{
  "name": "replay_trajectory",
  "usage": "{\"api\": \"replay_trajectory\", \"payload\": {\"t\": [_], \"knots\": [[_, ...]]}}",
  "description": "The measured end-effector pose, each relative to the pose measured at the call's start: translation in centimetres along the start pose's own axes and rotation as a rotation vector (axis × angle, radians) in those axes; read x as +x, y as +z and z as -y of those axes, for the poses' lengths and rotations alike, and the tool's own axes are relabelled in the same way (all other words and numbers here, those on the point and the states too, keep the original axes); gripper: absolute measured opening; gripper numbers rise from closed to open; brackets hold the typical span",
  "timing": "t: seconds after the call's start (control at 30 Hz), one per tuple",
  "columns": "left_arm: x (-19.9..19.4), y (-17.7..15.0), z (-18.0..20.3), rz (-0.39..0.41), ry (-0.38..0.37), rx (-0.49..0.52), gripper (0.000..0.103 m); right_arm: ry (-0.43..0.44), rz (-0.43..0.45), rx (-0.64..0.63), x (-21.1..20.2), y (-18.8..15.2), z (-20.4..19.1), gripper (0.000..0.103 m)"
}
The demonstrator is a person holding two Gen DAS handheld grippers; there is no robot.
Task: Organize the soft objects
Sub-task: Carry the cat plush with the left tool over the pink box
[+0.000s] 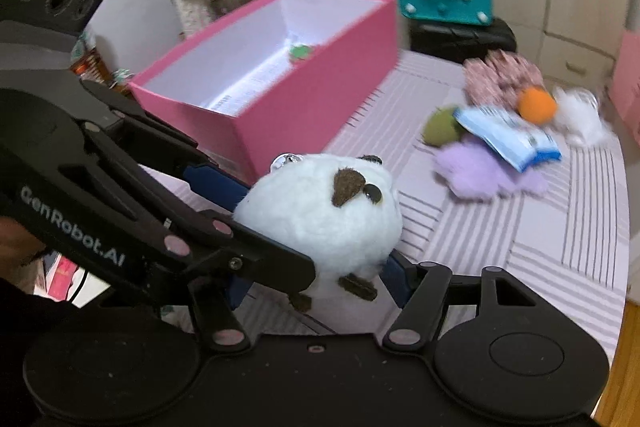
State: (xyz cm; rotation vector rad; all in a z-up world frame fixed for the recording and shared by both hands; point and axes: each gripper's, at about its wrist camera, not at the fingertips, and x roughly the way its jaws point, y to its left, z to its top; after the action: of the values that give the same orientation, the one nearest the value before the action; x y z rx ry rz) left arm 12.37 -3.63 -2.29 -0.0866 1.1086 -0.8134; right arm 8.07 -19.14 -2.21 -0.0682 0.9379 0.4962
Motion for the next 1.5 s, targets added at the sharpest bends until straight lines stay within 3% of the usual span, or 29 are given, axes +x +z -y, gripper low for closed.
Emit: {"api": "replay_trajectory", "payload": {"t": [0.37,0.9,1.17,1.4,1.5], "knots": [[-6.5,-0.9,-1.9,0.085,0.035,-0.009,0.056,0.015,0.059,-0.167,-1.8,3.7,-5.6,0.071],[-13.1,1.3,-6.9,0.232,0.101,0.02,0.056,0.021,0.141,-0.269,-0.2,11.0,-9.3,0.071],[-12.3,3.6,-12.3,0.277,0.077,-0.098,0.056,0.048,0.147,-0.262,4.2,14.9,-7.6,0.07],[-8.8,6.4,-16.0,0.224,0.092,-0.173,0.057,0.062,0.095,-0.295,8.8,16.9,-5.6,0.07],[-7.2,7.6,-16.8,0.205,0.134,-0.175,0.057,0.03,0.069,-0.315,10.6,17.7,-5.2,0.07]]}}
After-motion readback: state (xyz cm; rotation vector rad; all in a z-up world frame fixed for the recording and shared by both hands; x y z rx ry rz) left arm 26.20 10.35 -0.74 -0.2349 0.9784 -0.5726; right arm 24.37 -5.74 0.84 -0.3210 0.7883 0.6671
